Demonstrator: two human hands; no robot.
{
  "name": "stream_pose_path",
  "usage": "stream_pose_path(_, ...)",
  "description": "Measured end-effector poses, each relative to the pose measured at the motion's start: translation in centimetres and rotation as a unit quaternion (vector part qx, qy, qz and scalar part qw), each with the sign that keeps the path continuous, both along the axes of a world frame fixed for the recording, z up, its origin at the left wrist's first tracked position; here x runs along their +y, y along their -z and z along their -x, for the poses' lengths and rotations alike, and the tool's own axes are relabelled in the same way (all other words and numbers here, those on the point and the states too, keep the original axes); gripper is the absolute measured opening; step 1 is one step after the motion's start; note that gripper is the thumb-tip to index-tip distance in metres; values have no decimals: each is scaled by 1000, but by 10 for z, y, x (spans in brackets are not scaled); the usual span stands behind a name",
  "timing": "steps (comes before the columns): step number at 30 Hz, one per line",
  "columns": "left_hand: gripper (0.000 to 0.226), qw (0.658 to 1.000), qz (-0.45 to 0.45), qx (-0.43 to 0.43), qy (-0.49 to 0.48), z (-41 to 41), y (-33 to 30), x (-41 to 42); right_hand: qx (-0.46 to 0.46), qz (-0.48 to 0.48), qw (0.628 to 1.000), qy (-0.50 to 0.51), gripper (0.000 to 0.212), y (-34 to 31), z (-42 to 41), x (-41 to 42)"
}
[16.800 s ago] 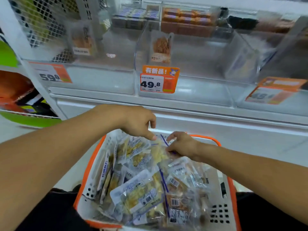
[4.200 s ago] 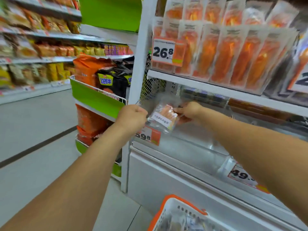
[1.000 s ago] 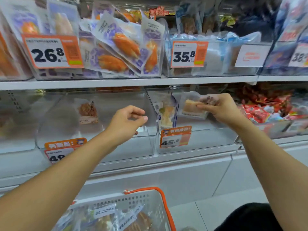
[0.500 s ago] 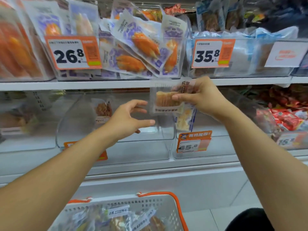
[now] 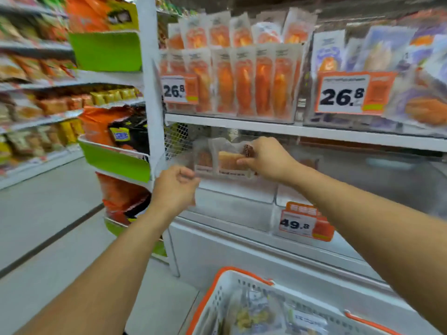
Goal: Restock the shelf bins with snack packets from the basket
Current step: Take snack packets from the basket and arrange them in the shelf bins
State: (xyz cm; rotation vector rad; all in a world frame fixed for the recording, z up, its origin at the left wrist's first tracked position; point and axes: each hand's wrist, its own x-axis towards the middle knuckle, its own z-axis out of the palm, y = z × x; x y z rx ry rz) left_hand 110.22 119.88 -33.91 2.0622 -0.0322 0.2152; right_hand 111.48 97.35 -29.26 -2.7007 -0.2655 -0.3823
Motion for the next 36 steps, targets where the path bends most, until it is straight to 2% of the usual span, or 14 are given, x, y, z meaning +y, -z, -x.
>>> stream_pose_path(2,13,999,-23,30,-8,-14,14,29,69,-7,997,40,40,10,-49,32)
stream_pose_path(4,9,998,-61,7,2,-22,19,40,123,-23,989,79,33,28,-89,52)
stream_pose_path(6,15,994,-104,-25,19,-27,22,44,161,-52,980,107,29,51,-121,62)
stream_pose_path(10,12,982,-170,-55,63,-35,35,47,166,-181,958,151,34,83,-167,82)
stream_pose_path(12,10,976,-197,-71,66,-39,39,48,157,-274,932,176,24,89,-186,93)
stream_pose_path(13,9,972,-210,-78,68,-41,40,48,143,-287,929,183,21,92,-195,97)
stream_pose_path(16,6,967,-234,-74,71,-45,44,48,93,-211,950,209,29,100,-211,103)
stream_pose_path(20,7,967,-232,-74,73,-48,43,43,90,-169,958,211,37,102,-209,104)
stream_pose_path(24,11,968,-227,-69,83,-45,41,32,89,-100,968,211,33,100,-198,103)
stream_pose_path(29,9,972,-214,-46,86,-42,42,28,140,-96,958,233,47,97,-189,99)
stream_pose_path(36,7,978,-190,-34,76,-42,42,23,198,-104,947,228,41,105,-184,94)
